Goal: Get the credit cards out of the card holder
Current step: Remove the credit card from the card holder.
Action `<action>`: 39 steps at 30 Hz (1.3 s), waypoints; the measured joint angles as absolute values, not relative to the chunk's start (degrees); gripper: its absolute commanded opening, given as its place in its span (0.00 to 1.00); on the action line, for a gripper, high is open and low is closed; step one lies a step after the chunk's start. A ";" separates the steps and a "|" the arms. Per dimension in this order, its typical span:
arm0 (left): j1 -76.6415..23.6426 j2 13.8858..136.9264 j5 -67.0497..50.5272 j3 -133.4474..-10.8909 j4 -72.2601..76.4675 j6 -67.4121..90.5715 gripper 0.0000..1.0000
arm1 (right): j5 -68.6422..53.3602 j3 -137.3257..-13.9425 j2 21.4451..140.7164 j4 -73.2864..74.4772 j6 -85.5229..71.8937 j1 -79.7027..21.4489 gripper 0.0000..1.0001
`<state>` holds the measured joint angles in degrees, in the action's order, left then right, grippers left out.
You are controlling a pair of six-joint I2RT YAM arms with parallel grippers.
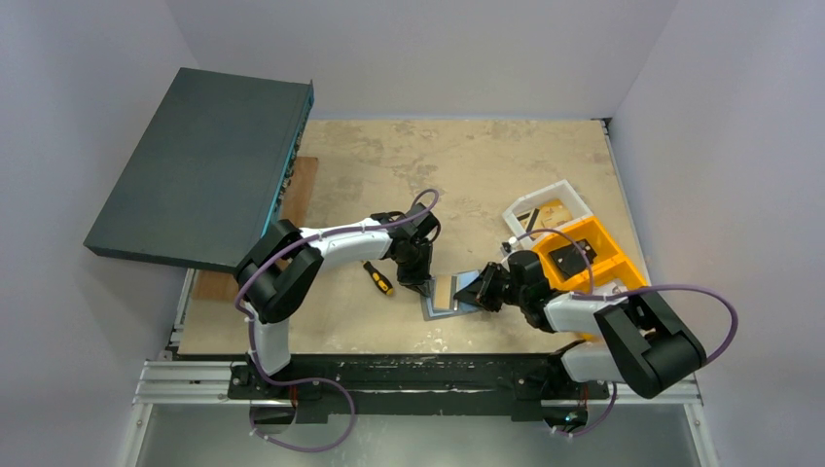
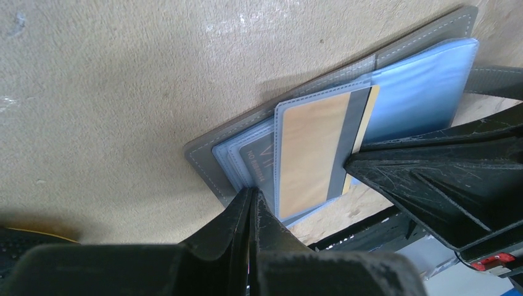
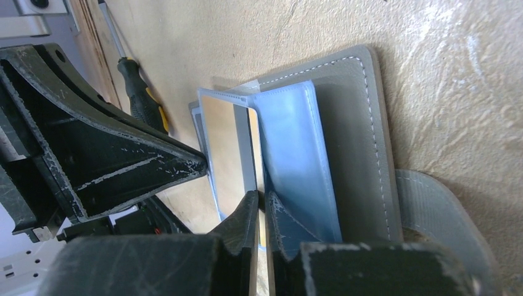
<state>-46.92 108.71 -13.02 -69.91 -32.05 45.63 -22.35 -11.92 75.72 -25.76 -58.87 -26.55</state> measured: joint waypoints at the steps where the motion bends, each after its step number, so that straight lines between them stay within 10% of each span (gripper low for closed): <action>1: -46.92 108.71 -13.02 -69.91 -32.08 45.54 0.00 | -22.37 -11.90 75.68 -25.76 -58.98 -26.55 0.00; 39: -46.17 109.19 -13.78 -70.30 -32.60 44.34 0.00 | -9.23 -14.17 52.58 5.17 -54.17 -25.80 0.00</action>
<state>-46.17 109.19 -13.78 -70.30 -32.60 44.34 -9.23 -14.17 52.58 5.17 -54.17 -25.80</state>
